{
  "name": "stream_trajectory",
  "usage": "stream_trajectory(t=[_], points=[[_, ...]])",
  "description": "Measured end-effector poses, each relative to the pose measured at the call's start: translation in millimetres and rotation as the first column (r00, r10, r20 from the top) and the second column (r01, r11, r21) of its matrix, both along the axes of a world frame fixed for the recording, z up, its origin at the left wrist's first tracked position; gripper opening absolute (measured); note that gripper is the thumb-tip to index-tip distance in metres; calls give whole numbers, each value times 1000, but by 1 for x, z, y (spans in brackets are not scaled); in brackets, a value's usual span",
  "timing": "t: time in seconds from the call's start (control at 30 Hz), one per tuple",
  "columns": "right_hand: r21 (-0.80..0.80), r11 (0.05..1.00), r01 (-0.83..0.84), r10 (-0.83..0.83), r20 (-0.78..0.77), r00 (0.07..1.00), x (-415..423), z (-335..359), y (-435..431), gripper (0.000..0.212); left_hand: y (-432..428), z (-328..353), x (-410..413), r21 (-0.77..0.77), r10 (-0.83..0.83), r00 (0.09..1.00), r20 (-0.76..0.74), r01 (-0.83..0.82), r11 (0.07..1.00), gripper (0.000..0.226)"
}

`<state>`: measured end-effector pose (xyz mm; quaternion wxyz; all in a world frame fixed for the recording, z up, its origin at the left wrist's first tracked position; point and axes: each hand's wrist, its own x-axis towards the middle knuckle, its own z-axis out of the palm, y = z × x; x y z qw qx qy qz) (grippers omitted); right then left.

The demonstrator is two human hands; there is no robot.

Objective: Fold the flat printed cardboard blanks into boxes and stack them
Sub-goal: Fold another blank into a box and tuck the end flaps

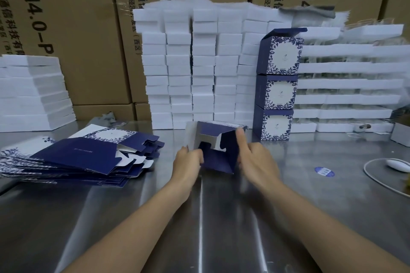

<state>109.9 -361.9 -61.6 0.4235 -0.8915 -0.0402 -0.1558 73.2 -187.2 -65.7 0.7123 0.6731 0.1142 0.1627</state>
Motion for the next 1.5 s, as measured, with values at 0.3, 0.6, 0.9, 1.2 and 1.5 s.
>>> stream_trajectory(t=[0.3,0.6,0.9,1.2,1.5], points=[[-33,998,-60,65,187,980,8,-5,-5,50,8,7,-7,-325,-52,981,187,112,939,57],[70,983,-170,138,335,932,6,-3,-8,44,8,12,0,-176,-62,974,217,102,979,28],[92,986,-138,93,378,921,5,4,-9,38,4,2,4,40,-104,946,308,97,995,18],[243,957,-161,52,403,914,3,11,-6,50,2,-4,7,206,-52,942,331,-18,978,20],[5,942,-335,272,571,775,-18,5,10,35,20,-4,13,35,254,939,232,-270,962,13]])
